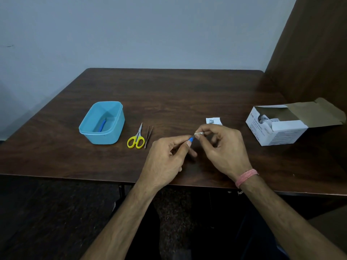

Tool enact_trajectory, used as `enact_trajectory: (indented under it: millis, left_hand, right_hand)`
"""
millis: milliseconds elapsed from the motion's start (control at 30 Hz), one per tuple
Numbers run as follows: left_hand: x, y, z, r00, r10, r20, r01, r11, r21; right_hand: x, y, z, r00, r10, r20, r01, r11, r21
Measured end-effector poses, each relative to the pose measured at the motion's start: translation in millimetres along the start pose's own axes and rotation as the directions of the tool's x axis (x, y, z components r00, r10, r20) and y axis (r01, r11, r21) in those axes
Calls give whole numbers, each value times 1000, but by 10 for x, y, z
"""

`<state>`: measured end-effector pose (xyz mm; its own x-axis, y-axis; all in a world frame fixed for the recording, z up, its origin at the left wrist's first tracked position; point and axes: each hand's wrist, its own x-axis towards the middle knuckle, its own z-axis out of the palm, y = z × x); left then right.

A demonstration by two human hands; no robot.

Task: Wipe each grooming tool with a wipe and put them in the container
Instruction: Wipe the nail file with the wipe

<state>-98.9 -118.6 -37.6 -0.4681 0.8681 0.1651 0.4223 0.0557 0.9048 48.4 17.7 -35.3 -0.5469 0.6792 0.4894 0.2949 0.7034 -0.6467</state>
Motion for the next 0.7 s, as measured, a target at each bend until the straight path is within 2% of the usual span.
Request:
enact_trajectory:
  millis: [100, 233, 367, 533, 633, 700]
  left_hand:
    - [3, 12, 15, 1000, 1, -2, -1, 1000, 5]
    - [2, 30, 1, 1000, -12, -7, 12, 1000, 3]
    - [0, 60, 6, 1000, -5, -3, 5, 999, 31]
    - [-14, 56, -16, 1000, -12, 1, 12, 1000, 14]
    - [-16, 67, -4, 1000, -18, -4, 18, 1000, 21]
    - [-16, 68, 4, 1000, -22, -7, 22, 1000, 16]
  right_hand:
    - [17, 10, -6, 998, 41, -41, -41, 999, -5]
    - [-11, -23, -20, 998, -38, 54, 37, 999, 17]
    - [20, 12, -1, 1000, 14, -19, -14, 1000, 5]
    - [-22, -22, 2, 996, -66, 64, 64, 997, 32]
    - [9, 31, 7, 1000, 7, 0, -7, 999, 54]
    - [7, 40, 9, 1000, 0, 10, -1, 998, 61]
